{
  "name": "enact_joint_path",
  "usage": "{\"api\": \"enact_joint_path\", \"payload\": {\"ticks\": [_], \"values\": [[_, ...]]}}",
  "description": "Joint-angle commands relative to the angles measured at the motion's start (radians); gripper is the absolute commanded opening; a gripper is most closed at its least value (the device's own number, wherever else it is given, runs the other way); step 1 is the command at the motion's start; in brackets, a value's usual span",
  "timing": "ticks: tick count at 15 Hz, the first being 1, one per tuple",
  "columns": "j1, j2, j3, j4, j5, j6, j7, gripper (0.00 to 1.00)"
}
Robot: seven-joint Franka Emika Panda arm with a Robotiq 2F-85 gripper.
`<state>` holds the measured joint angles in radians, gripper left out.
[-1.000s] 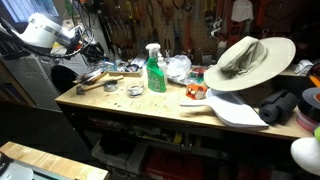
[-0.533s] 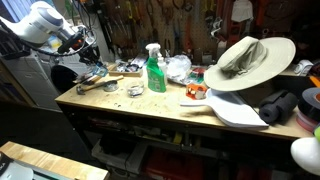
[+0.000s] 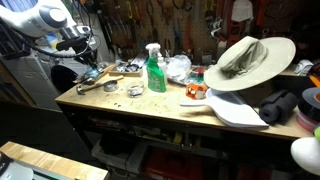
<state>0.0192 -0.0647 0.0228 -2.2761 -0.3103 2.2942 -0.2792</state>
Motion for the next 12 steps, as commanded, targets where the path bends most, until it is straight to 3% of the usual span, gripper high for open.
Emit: {"api": "enact_joint_path", "payload": {"ticks": [1, 3, 4, 12], "values": [[0.001, 0.0, -0.003, 0.002, 0.006, -0.003, -0.004, 0.12], [0.001, 0.0, -0.003, 0.002, 0.008, -0.003, -0.004, 0.12], [0.001, 0.0, -0.003, 0.002, 0.008, -0.003, -0.004, 0.05], [-0.015, 0.143, -0.016, 0.202, 0.337, -0.151, -0.03, 0.04]]}}
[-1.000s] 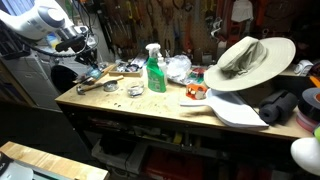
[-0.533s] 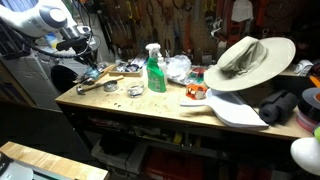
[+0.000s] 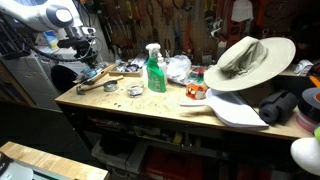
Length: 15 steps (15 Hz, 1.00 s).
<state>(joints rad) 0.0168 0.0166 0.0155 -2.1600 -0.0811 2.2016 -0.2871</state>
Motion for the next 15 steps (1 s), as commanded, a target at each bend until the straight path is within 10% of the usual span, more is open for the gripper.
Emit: {"api": "enact_joint_path", "payload": {"ticks": [1, 15], "values": [[-0.018, 0.083, -0.01, 0.112, 0.133, -0.071, -0.012, 0.04], [-0.073, 0.387, 0.003, 0.403, 0.316, -0.104, 0.081, 0.03]]}}
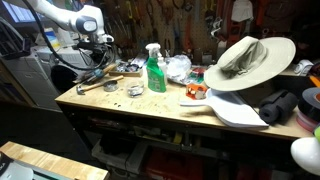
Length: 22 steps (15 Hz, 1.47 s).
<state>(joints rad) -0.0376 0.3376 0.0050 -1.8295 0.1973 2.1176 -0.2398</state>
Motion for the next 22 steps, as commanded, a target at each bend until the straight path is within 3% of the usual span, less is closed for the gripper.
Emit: {"api": "enact_joint_path", "payload": {"ticks": [1, 14, 16, 22], "values": [[-0.025, 0.08, 0.017, 0.085, 0.049, -0.022, 0.029, 0.03], [-0.046, 0.171, 0.039, 0.153, 0.04, 0.001, 0.002, 0.04], [-0.047, 0.175, 0.039, 0.159, 0.034, -0.001, -0.003, 0.38], [-0.058, 0.146, 0.038, 0.143, 0.02, -0.033, -0.044, 0.81]]}}
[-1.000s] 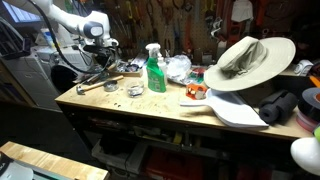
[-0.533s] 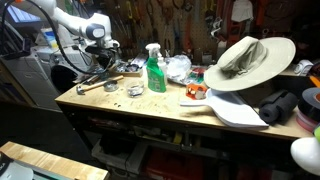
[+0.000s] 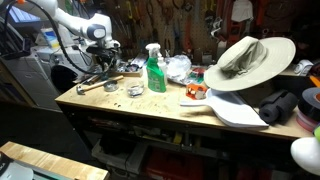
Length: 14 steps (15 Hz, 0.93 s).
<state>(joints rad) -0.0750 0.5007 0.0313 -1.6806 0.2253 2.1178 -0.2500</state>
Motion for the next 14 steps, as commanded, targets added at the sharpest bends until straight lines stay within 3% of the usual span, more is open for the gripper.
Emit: {"api": "enact_joint_path", "payload": {"ticks": [1, 3, 8, 14], "values": [[-0.02, -0.036, 0.006, -0.018, -0.023, -0.039, -0.043, 0.89], [-0.011, -0.062, -0.017, -0.031, -0.077, -0.064, -0.025, 1.0], [0.011, -0.206, -0.07, -0.142, -0.273, -0.125, 0.008, 1.0], [0.01, -0.374, -0.078, -0.338, -0.504, -0.076, -0.031, 1.0]]}}
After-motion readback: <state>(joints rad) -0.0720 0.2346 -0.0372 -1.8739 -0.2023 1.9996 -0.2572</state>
